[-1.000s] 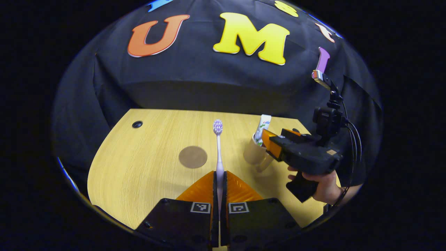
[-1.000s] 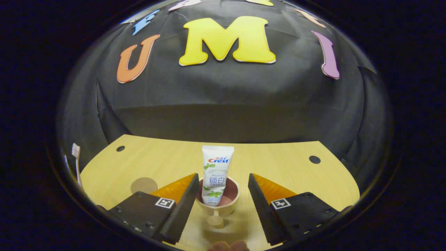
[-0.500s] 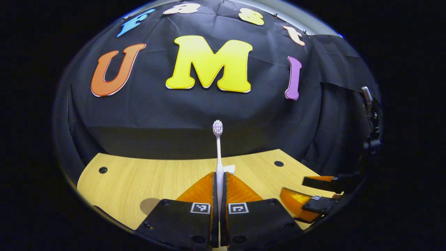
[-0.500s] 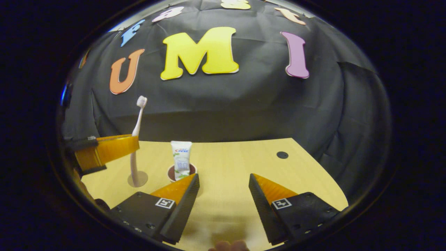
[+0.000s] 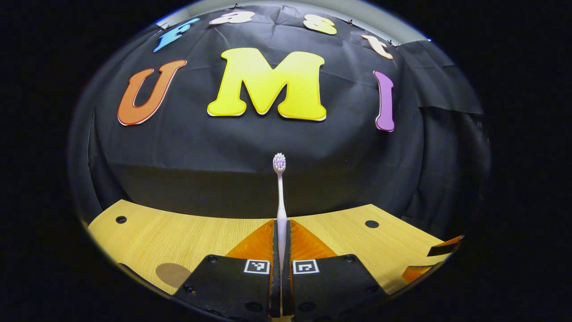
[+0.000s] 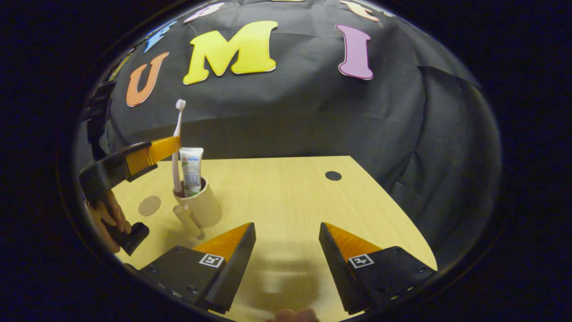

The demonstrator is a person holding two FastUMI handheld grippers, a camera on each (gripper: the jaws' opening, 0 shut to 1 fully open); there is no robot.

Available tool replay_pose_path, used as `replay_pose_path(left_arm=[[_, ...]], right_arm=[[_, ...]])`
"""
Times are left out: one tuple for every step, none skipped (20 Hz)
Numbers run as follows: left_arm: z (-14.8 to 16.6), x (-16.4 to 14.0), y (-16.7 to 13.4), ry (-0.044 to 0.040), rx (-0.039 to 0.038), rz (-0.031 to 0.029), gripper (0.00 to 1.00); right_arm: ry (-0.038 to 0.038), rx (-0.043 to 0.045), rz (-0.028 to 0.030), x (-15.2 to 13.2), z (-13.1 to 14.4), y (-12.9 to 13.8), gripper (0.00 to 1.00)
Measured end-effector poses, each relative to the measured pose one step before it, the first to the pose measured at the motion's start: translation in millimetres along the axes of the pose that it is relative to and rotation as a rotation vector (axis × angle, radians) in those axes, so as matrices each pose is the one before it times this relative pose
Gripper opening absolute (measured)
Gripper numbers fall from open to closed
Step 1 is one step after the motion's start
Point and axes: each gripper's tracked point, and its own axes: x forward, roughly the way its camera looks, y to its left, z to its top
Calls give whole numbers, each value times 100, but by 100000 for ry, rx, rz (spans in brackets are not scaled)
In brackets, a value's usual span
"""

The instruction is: Put the toothbrush and toothpaste on the desktop into the cup, then pick up the cup and place it on the coaster on the desktop.

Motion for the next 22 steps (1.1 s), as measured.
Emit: replay_pose_path(left_arm=[[-273,171,-153,-587,108,61,5],[-511,148,62,438,656,783,5],[-522,46,38,-150,-428,326,5],[-375,63,54,-110,-874,524,5],[-286,-52,136,143,-644,743,5],[-434,-47,182,351,-83,1358,6],[-455,71,188,465,23,1042,8],[-443,66,303,931,-389,1564,13],[-357,-69,242,1114,-901,993,14],[-336,-76,109,1016,-583,464,17],[-371,-131,111,977,-45,423,19],[-269,-118,165,559,-446,313,36],[-95,-214,138,742,-1107,-30,33],[-172,-286,242,789,-926,468,54],[-3,-343,196,539,-1012,41,60],[272,-454,263,-405,-813,516,61],[422,-586,454,-457,-726,136,64],[333,-584,459,78,-131,543,70],[371,-755,748,30,-26,950,76],[462,-877,869,-93,-527,937,91],[653,-826,839,162,-1139,402,97],[745,-1228,856,-229,171,467,98]], right_arm=[[832,-929,-355,-8,-480,-139,85],[1487,-842,-601,39,-589,-244,84],[1559,38,197,175,-418,47,84],[947,245,-116,98,-142,27,85],[406,-73,44,29,-213,-65,85],[457,-798,-164,75,-77,19,84],[722,-840,-151,145,-295,34,85],[455,-202,42,26,-122,14,85],[610,-53,-65,135,-44,52,86],[-65,204,-74,-1,28,80,86],[-20,174,114,-89,38,22,88],[186,-146,166,-6,24,158,89],[197,-416,463,-112,6,288,89],[-236,-578,575,-107,284,418,89],[-590,-595,571,-107,330,542,90],[-215,-588,722,-47,325,503,90],[121,-452,877,-123,196,495,90],[639,-432,194,-93,318,474,91],[165,-227,553,-18,320,611,92],[521,-277,152,-20,380,626,92],[-110,217,994,113,470,811,92],[1233,-403,645,218,206,837,92]])
